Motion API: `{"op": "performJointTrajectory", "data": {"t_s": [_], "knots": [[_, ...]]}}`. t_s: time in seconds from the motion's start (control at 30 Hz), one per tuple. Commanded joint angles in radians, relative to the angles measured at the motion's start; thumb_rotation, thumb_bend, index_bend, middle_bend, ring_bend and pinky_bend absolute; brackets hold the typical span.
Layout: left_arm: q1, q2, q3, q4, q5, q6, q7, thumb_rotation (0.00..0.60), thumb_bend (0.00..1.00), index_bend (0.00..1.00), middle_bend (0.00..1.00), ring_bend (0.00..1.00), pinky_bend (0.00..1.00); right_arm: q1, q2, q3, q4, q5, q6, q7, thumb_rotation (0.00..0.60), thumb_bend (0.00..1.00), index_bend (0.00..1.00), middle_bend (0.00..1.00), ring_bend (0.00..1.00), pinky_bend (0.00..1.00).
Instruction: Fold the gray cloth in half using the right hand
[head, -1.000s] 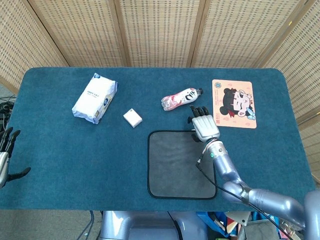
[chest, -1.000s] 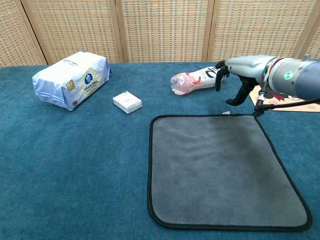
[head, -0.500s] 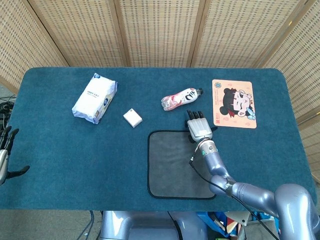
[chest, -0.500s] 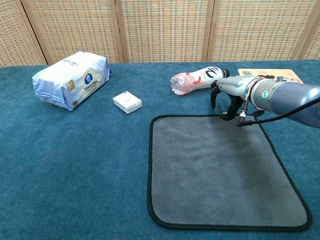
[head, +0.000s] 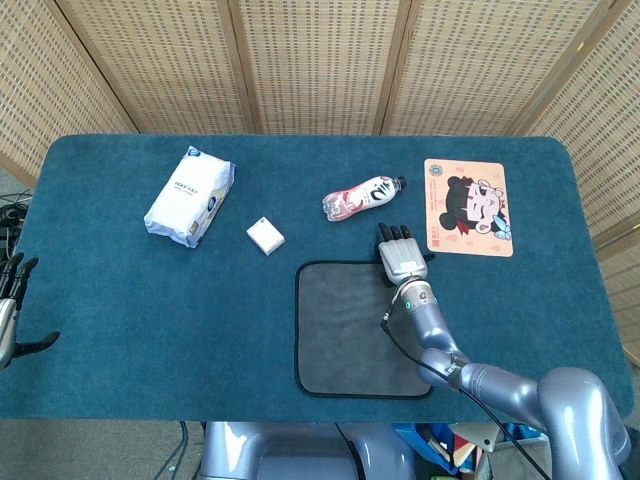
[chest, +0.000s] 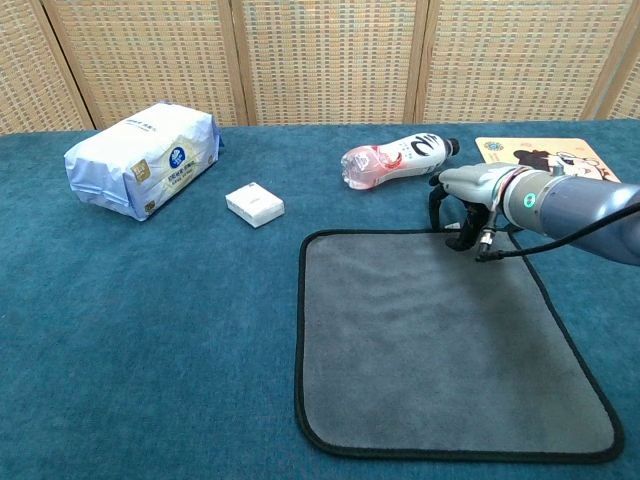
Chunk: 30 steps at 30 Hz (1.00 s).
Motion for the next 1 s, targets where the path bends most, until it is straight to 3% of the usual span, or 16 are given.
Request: {"op": "performJointTrajectory", "data": {"t_s": [0.03,0.37,1.0], "knots": [[-0.001,0.000,0.000,0.001,-0.003,-0.002,-0.002,0.600,0.09,0.00,0.00,0.00,0.00,0.004,-0.007,-0.006,0.009,0.005,-0.003,-0.004,0.600,0.47,0.39,0.00,0.00,0.00],[-0.007,-0.001,0.001,0.003,-0.015,-0.010,0.000,0.600,0.09,0.00,0.00,0.00,0.00,0.008,-0.011,-0.016,0.012,0.002,-0.006,0.007,0.600,0.47,0.53,0.00,0.00,0.00],[-0.010,0.000,0.006,-0.002,-0.017,-0.008,0.002,0.600,0.10,0.00,0.00,0.00,0.00,-0.012,0.029,-0.049,-0.051,-0.093,0.029,0.041,0.600,0.59,0.63,0.00,0.00,0.00]]}}
